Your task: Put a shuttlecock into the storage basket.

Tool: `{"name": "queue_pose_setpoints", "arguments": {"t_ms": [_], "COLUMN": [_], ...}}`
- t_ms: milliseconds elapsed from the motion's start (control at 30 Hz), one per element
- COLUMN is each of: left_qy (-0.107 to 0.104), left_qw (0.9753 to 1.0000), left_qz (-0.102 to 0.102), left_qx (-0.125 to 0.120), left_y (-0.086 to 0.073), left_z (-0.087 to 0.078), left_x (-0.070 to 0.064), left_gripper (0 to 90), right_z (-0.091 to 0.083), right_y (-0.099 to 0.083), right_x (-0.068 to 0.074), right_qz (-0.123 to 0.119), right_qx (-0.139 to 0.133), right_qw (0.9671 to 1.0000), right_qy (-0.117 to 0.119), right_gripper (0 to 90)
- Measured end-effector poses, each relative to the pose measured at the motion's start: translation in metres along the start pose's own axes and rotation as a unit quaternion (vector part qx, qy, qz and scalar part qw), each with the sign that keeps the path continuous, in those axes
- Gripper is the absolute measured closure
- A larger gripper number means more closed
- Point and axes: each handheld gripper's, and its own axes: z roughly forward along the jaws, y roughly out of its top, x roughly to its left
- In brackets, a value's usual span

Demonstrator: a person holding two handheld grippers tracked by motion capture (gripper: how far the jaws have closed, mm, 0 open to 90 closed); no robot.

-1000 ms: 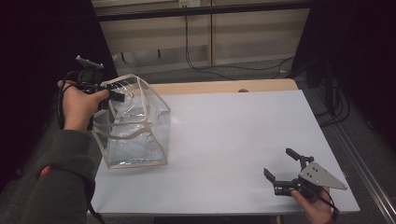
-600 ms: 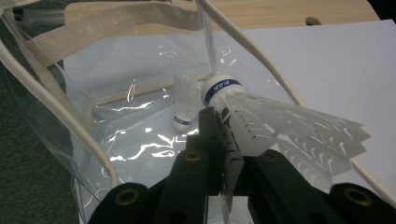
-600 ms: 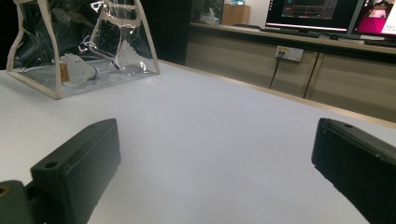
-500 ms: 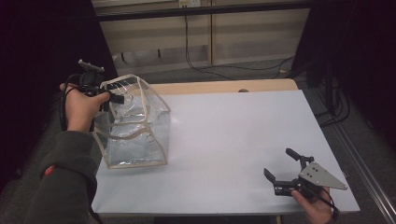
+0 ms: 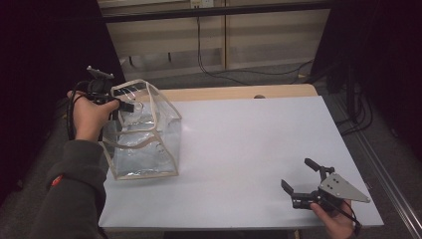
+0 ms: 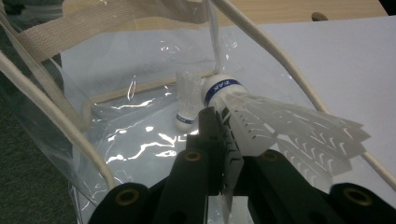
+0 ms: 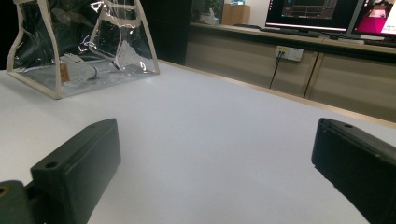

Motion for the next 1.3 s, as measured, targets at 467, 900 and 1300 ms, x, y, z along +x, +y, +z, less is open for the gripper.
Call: {"name": "queue_pose_setpoints", "arguments": {"t_ms": [467,900,1300], "left_qy": [0.003,0.008,0.01], "left_qw": [1.0,1.0,0.9999], "left_qz": [-0.006,0.002,-0.002], "left_qx": [-0.004,0.004,0.006], "left_y": [-0.002,-0.004,-0.007], "left_z": [0.006,0.01,0.014], "left_x": [0.0,0.003,0.005], "left_gripper": [87.5,87.4,87.2], "right_z": [0.0,0.0,0.0], "right_y": [0.0,0.0,0.0], "right_x": [0.0,0.0,0.0], "right_qz": [0.0,0.0,-0.001], "right_qx": [0.0,0.0,0.0], "right_qw": [1.0,1.0,1.0], "right_qy": [0.0,0.0,0.001], "right_gripper": [1.5,1.5,1.5]}}
